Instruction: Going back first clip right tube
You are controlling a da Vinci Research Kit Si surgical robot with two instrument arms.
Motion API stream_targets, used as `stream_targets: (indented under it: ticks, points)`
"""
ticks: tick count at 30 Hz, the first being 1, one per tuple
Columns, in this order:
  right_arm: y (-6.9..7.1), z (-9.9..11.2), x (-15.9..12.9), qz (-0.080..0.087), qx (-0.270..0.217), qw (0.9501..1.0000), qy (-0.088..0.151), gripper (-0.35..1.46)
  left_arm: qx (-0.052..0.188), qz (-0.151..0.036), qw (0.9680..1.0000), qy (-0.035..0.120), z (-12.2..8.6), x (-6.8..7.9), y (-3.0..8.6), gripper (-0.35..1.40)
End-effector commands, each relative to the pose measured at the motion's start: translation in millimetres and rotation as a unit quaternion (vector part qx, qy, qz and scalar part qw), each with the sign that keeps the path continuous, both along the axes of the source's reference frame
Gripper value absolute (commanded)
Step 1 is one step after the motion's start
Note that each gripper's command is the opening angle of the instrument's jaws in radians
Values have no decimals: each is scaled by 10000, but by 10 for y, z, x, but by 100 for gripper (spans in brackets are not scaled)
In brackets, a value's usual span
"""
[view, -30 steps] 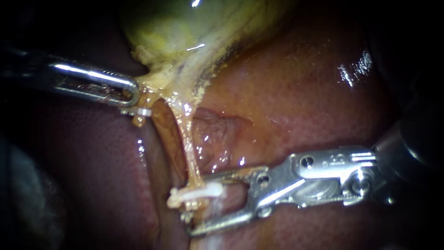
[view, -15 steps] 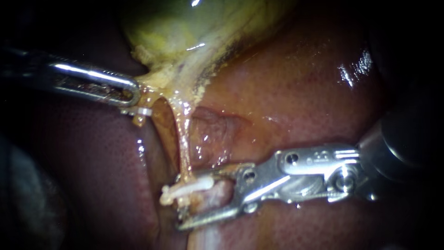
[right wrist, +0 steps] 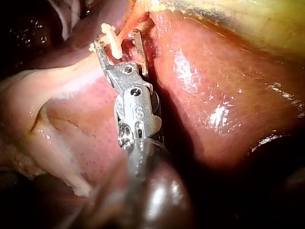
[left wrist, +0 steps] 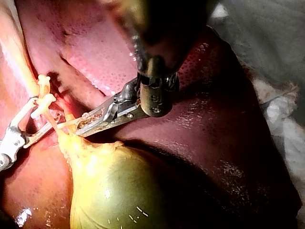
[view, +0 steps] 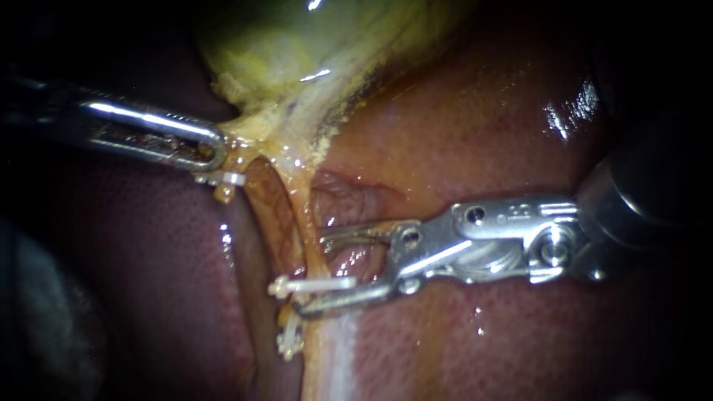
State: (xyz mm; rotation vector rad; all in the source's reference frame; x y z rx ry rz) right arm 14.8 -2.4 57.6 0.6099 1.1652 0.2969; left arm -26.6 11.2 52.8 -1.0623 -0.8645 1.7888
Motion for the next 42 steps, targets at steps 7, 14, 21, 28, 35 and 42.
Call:
stream_targets:
  ticks: [7, 14, 21, 28, 35, 42]
  points:
    - [11, -12, -42, 19, -353, 9993, 115, 50, -2, 2, 10000, -1, 0, 1, 0, -35]
    - [19, -23, -75, -24, -484, 9986, 192, 50, -2, 4, 10000, -2, 0, 1, 0, -35]
    - [28, -34, -90, 91, -543, 9983, 164, 50, -1, 3, 10000, -1, 0, 1, 0, -35]
    - [37, -39, -97, 165, -568, 9982, 141, 50, -4, -1, 10000, 2, 1, -1, 0, -35]
    - [37, -41, -102, 148, -591, 9980, 155, 50, -37, -23, 10000, 24, 13, -9, -3, -35]
    - [36, -42, -105, 143, -589, 9980, 160, 50, -66, 15, 10000, 16, 40, -35, -10, -35]
